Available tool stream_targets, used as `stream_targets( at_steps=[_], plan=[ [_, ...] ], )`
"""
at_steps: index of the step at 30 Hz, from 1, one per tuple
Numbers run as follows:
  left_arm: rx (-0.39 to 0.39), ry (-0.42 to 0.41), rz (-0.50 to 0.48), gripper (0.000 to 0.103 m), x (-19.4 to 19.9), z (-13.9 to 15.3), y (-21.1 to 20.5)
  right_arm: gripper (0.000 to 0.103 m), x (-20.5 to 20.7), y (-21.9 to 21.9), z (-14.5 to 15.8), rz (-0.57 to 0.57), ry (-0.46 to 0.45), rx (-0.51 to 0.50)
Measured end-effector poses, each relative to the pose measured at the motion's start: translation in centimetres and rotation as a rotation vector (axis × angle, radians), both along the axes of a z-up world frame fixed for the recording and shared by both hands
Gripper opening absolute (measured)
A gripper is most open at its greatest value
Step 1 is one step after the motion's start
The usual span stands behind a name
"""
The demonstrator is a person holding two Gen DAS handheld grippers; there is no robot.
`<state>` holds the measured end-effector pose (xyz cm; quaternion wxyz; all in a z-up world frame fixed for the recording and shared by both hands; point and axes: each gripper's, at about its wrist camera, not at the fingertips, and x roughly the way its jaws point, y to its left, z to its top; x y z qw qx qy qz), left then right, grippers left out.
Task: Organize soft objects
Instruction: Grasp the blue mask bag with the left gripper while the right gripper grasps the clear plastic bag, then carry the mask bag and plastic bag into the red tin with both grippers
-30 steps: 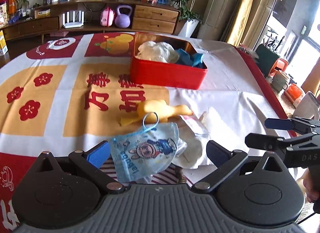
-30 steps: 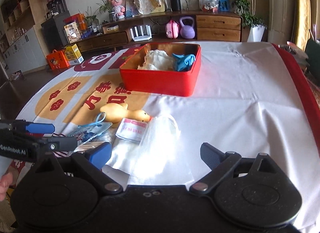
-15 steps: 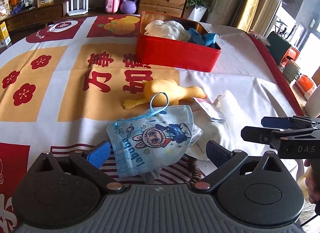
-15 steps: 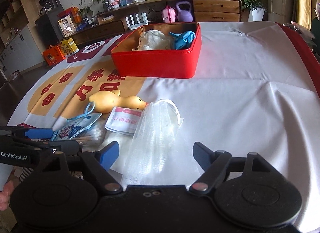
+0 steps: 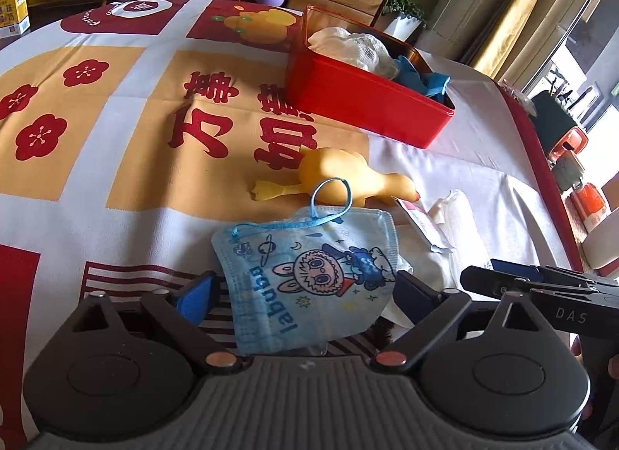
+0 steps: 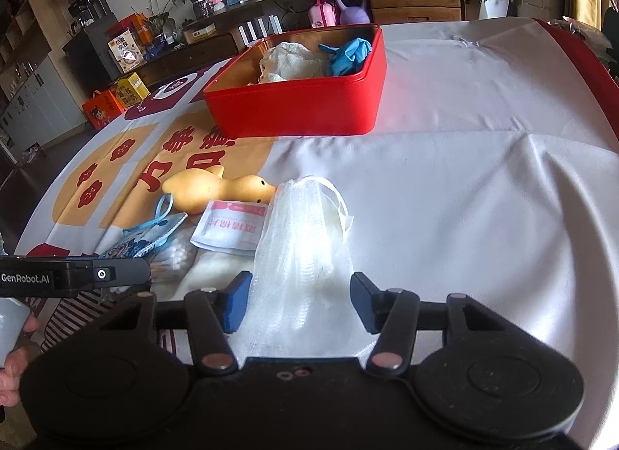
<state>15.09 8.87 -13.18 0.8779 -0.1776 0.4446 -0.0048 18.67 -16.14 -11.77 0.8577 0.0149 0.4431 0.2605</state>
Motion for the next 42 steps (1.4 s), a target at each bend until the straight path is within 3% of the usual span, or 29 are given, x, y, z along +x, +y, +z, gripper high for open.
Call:
stream_targets(
  at_steps=[4, 7, 21, 26, 42],
  plan=[
    [0.013, -0.005, -0.006, 0.088, -0.1, 0.2, -0.3, 0.045, -0.1, -0.2, 0.2, -0.004, 0.000, 0.008],
    [0.013, -0.019, -0.006, 0.083, -0.3, 0.5, -0.3, 0.034, -0.3, -0.3, 0.4, 0.005, -0.005, 0.014],
    [0.065, -0.061, 0.000, 0.040, -1.0, 1.8, -0.5, 0.006, -1.0, -0.8, 1.5, 0.000, -0.054, 0.016],
    [0.075, -0.077, 0.003, 0.035, -1.3, 2.4, -0.5, 0.002, -1.4, -1.1, 2.0, -0.005, -0.082, 0.019],
    [0.043, -0.088, -0.011, 0.035, -0.5, 5.5, -0.4, 0.003, -1.5, -2.2, 6.0, -0.002, -0.140, 0.086]
  ],
)
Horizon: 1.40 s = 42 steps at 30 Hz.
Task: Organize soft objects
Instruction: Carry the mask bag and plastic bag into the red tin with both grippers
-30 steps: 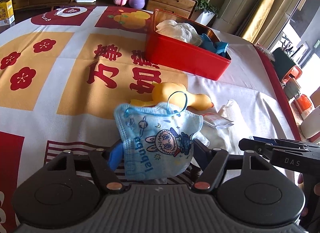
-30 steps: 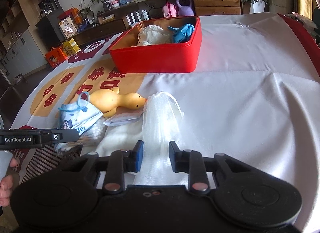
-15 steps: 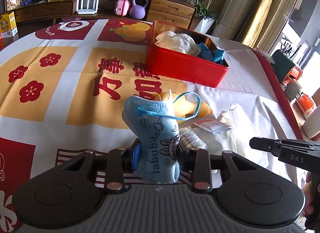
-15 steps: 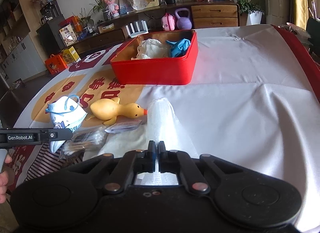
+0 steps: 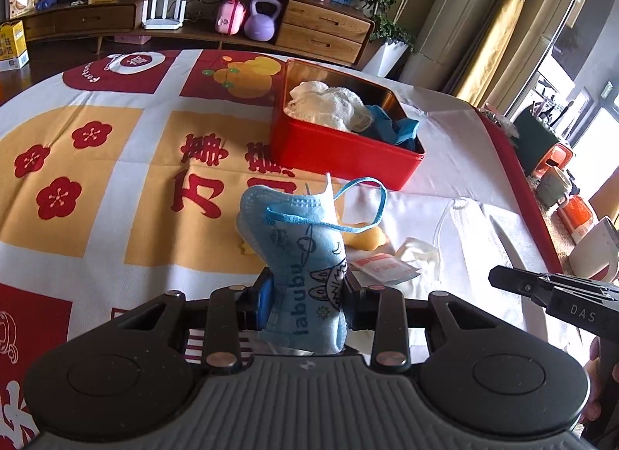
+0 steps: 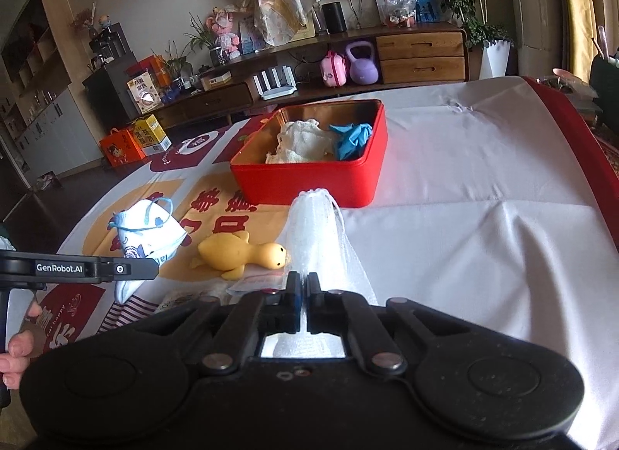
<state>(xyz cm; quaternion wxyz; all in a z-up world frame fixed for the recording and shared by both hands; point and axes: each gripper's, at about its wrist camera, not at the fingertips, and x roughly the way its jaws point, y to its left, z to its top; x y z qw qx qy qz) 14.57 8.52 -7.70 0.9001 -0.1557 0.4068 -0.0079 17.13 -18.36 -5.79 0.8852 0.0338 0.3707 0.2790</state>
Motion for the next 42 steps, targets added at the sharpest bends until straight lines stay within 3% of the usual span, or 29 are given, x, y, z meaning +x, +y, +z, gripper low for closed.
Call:
stream_targets(
  at_steps=[23, 32, 42],
  plan=[
    [0.049, -0.025, -0.132, 0.035, 8.0, 6.4, -2.1, 0.003, 6.2, 1.5, 6.7, 0.039, -0.076, 0.025],
    [0.087, -0.030, -0.148, 0.035, 12.1, 7.0, -2.5, 0.003, 10.3, 2.9, 6.6, 0.021, -0.062, 0.032],
    [0.095, 0.015, -0.132, 0.035, 17.0, 4.9, -2.1, 0.003, 14.9, 5.3, 5.0, 0.013, -0.035, 0.028]
  ],
)
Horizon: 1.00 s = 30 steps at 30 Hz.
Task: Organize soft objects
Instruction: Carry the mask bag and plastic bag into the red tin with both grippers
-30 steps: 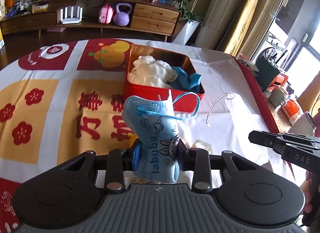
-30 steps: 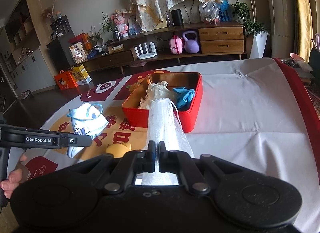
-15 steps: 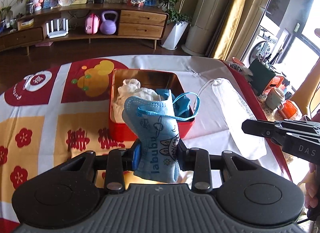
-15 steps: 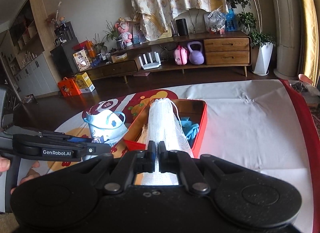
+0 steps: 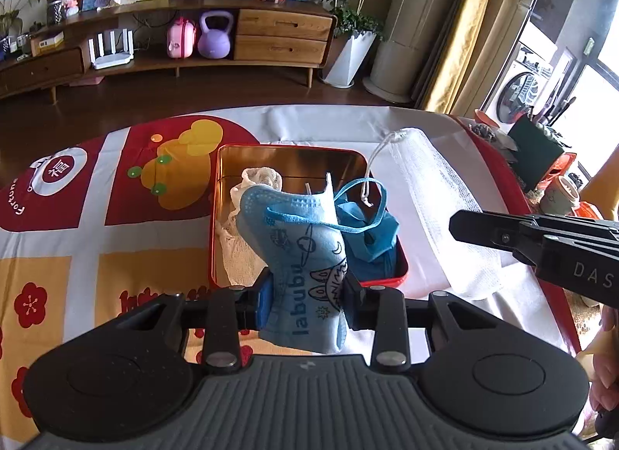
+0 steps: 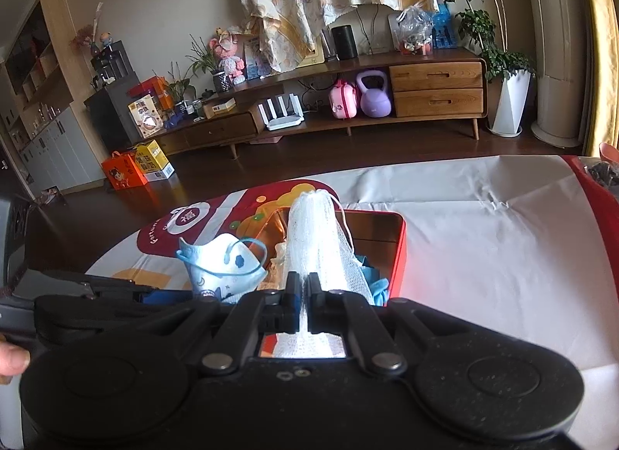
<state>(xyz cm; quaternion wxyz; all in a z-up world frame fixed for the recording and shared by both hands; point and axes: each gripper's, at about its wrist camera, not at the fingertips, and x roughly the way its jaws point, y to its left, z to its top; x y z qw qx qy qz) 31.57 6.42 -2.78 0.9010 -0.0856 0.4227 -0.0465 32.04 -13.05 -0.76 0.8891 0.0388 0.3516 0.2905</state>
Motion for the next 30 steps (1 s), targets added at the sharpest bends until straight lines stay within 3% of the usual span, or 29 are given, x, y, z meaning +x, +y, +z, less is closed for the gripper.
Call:
stream_targets(
  at_steps=[14, 30],
  plan=[
    [0.036, 0.043, 0.009, 0.035, 5.9, -3.5, -0.2, 0.004, 6.4, 1.8, -4.3, -0.051, 0.084, 0.032],
    [0.031, 0.106, 0.015, 0.035, 9.2, -7.7, 0.1, 0.006, 9.3, 3.4, -8.2, -0.066, 0.159, 0.014]
  ],
)
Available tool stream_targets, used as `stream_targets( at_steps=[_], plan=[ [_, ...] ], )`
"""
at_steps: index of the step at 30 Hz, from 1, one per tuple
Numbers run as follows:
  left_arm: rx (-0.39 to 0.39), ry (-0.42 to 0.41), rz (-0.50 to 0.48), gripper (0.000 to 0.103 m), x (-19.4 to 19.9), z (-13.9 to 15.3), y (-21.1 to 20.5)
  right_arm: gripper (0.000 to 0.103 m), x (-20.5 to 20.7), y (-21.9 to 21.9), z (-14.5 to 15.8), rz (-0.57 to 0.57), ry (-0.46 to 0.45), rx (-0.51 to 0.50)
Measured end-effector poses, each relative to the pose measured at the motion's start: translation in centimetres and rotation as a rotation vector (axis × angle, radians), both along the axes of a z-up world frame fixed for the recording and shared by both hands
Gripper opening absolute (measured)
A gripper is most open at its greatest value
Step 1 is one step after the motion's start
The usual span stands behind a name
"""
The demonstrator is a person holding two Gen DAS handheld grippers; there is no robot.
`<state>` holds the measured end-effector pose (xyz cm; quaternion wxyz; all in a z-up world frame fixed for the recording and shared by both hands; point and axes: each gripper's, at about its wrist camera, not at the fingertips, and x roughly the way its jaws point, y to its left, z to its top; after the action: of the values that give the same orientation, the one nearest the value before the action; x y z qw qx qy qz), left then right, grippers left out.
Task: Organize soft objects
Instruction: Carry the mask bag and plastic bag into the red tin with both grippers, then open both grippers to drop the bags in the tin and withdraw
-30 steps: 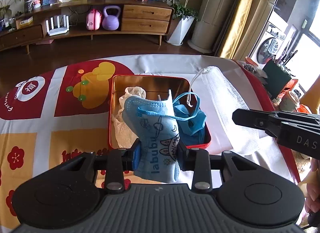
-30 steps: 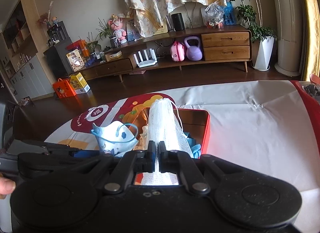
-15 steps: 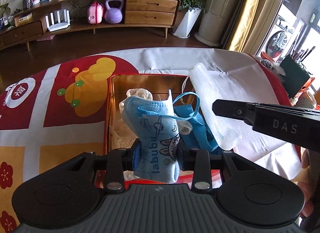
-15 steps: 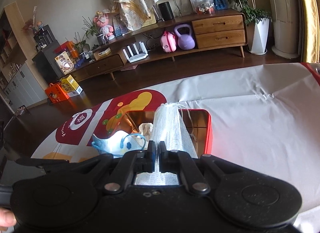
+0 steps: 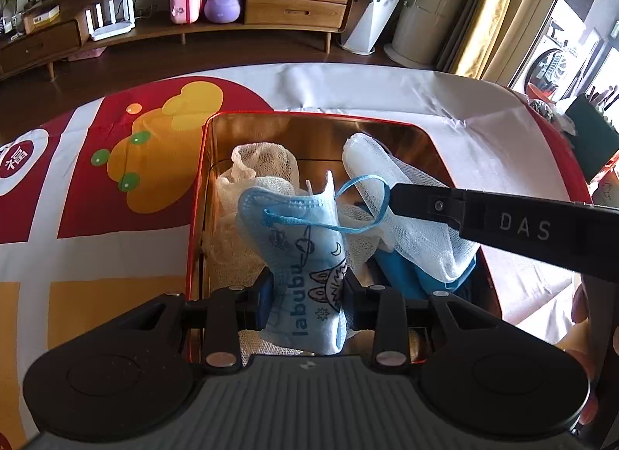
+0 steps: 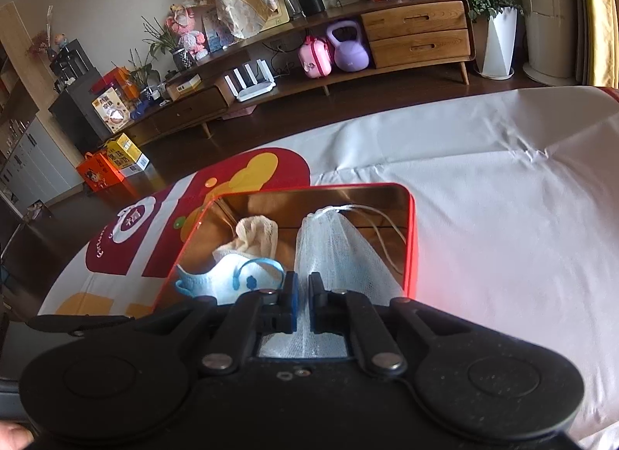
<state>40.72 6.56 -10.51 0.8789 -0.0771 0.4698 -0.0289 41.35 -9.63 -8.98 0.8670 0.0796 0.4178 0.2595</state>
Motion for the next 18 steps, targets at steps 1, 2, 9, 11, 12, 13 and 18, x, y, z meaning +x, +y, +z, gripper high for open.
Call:
stream_targets(
  at_steps=[1, 2, 9, 11, 12, 13, 18],
  plan=[
    [0.000, 0.003, -0.001, 0.035, 0.1, -0.3, 0.1, 0.006, 0.0, 0.0, -0.2, 0.000, 0.003, -0.001],
    [0.008, 0.003, 0.000, 0.035, 0.2, -0.4, 0.1, 0.008, 0.0, 0.0, -0.4, -0.001, 0.005, -0.002],
    [0.074, -0.012, -0.020, 0.035, 0.4, -0.5, -0.9, 0.014, 0.1, -0.1, -1.0, -0.014, 0.013, -0.004],
    [0.088, -0.012, -0.030, 0.038, 0.5, -0.6, -1.2, 0.017, 0.0, 0.0, -0.9, -0.007, 0.007, -0.008],
    [0.091, -0.011, -0.033, 0.039, 0.5, -0.6, -1.3, 0.019, 0.0, 0.0, -0.8, -0.005, 0.004, -0.010],
    [0.092, -0.012, -0.036, 0.045, 0.5, -0.5, -1.4, 0.021, -0.1, 0.0, -0.7, -0.006, -0.001, -0.012],
    [0.097, -0.035, -0.029, 0.075, 0.2, -0.1, -1.5, 0.033, -0.3, -0.4, -0.1, -0.005, -0.015, -0.003]
  ],
)
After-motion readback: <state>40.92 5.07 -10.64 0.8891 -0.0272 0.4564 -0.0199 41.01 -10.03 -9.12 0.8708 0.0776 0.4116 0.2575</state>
